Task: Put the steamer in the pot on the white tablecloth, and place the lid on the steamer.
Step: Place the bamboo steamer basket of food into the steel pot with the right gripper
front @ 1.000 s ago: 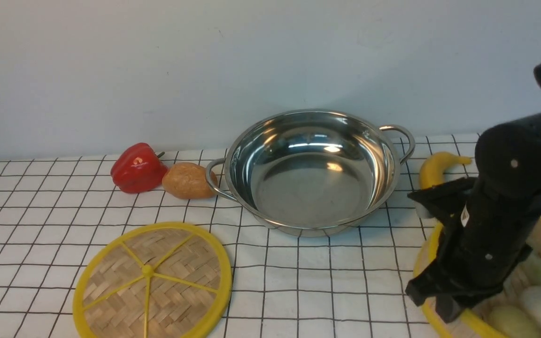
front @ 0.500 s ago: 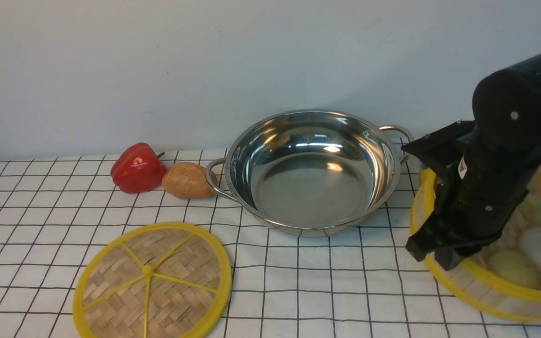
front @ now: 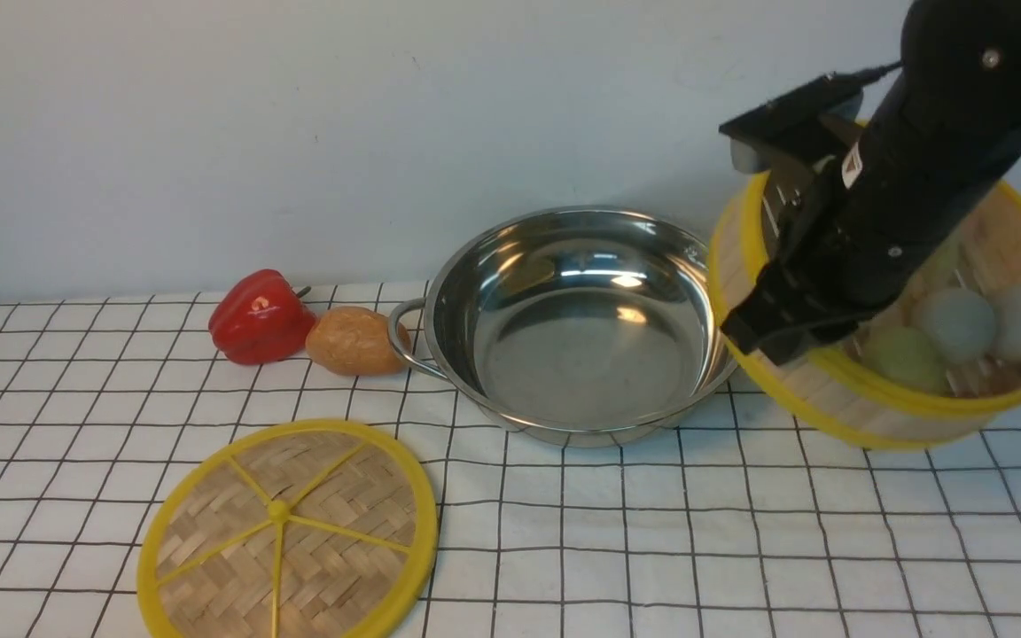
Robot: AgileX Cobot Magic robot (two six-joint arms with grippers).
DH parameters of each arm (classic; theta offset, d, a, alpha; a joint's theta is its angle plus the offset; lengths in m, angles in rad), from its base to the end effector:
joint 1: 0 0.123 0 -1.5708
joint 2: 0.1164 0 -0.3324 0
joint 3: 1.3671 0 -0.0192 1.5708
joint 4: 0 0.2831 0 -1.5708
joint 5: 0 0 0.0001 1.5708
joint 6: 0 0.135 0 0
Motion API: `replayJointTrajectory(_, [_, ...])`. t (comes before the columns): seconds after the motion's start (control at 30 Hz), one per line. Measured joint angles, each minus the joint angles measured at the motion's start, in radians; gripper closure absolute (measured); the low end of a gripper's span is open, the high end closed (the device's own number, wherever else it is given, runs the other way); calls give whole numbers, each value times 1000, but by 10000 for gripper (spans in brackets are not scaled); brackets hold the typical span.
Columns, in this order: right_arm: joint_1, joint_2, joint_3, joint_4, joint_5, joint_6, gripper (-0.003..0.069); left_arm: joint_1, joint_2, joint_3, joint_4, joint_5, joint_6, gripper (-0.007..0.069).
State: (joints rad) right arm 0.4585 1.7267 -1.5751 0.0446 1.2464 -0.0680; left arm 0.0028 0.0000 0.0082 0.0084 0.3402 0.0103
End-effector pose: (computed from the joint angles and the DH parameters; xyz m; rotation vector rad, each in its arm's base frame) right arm 0.3631 0.1856 0.3138 -0.7404 2.7955 0.1360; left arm 0.0809 0.0006 0.1682 0.0122 1.8319 0.0173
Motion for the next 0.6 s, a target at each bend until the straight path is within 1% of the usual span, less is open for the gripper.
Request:
replayJointTrajectory(0.13, [0,74,-111,40,4,-47,599,0,0,0,0,0,0,109])
replayJointTrajectory(0.2, [0,124,-178,61,5,-92,599,0,0,0,0,0,0,109])
replayJointTrajectory(0.23, [0,129,-184,62,5,-92,599,0,0,0,0,0,0,109])
replayJointTrajectory(0.37, [0,226,-286,63,7,-215,599,0,0,0,0,0,0,109])
replayJointTrajectory(0.6, [0,264,-320,62,13,-331,599,0,0,0,0,0,0,109])
